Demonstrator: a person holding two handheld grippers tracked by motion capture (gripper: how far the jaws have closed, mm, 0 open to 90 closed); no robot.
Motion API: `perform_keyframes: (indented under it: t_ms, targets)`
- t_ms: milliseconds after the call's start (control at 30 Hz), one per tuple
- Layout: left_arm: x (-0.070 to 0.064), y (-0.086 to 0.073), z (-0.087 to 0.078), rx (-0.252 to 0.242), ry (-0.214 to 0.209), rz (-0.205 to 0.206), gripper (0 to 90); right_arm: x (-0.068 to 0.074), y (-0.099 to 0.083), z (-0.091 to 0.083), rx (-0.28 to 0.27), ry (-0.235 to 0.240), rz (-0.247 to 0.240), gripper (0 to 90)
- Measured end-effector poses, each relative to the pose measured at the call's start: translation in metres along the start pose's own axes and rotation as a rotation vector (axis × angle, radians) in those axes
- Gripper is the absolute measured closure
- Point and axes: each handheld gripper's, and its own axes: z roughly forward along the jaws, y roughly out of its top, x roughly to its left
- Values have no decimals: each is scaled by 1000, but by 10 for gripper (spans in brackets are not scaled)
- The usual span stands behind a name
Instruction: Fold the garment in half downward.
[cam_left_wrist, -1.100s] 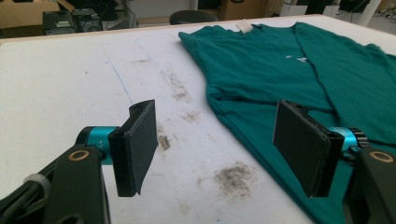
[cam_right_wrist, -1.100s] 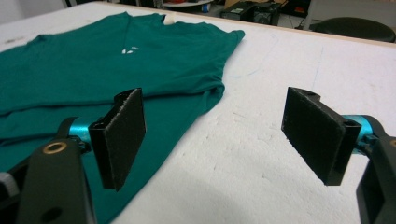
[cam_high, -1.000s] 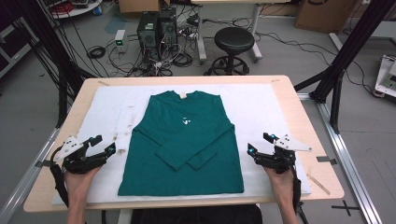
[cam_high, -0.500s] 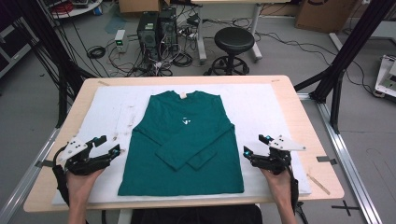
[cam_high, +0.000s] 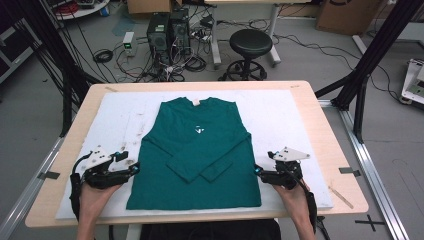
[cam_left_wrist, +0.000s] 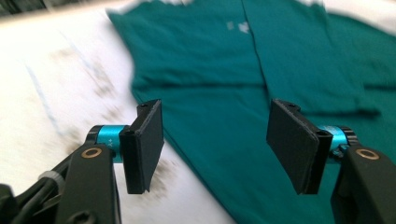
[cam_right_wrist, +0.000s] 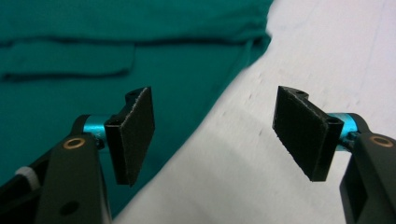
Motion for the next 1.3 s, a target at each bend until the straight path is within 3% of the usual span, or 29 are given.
perform_keyframes:
  t_ms: [67, 133, 167, 200, 333, 633, 867, 1033, 1067, 1100, 1133, 1167, 1200, 1300]
  targets:
    - [0, 0, 5, 75, 8, -12, 406, 2, 0, 2, 34, 7, -10, 356]
    - [0, -2, 8, 117, 0, -29, 413, 5, 0, 4, 51, 21, -20, 359]
    - [0, -2, 8, 117, 0, -29, 432, 7, 1, 5, 57, 23, -18, 363]
    - [0, -3, 10, 150, -3, -29, 447, 8, 1, 5, 67, 28, -17, 369]
    - [0, -5, 14, 169, 13, -37, 464, 10, 2, 8, 111, 29, -23, 390]
    - [-4, -7, 20, 188, 15, -15, 485, 16, 2, 15, 151, 27, -27, 422]
    - [-8, -9, 24, 177, 21, -2, 537, 18, 1, 15, 144, 58, -5, 549]
    - [-10, -10, 23, 166, -4, 11, 705, 18, 1, 15, 139, 75, 9, 637]
    - [-10, -11, 23, 163, -20, 10, 705, 18, 0, 15, 136, 77, 15, 662]
    - [-10, -11, 23, 161, -31, 15, 796, 16, -1, 15, 123, 87, 19, 759]
    - [-12, -10, 23, 165, -43, 26, 830, 14, -2, 15, 115, 107, 28, 803]
    - [-12, -10, 23, 165, -43, 26, 851, 14, -2, 15, 115, 107, 28, 803]
    - [-13, -10, 24, 166, -42, 17, 857, 10, -3, 15, 111, 145, 60, 856]
    - [-13, -9, 23, 171, -43, 12, 863, 8, -3, 16, 113, 161, 75, 870]
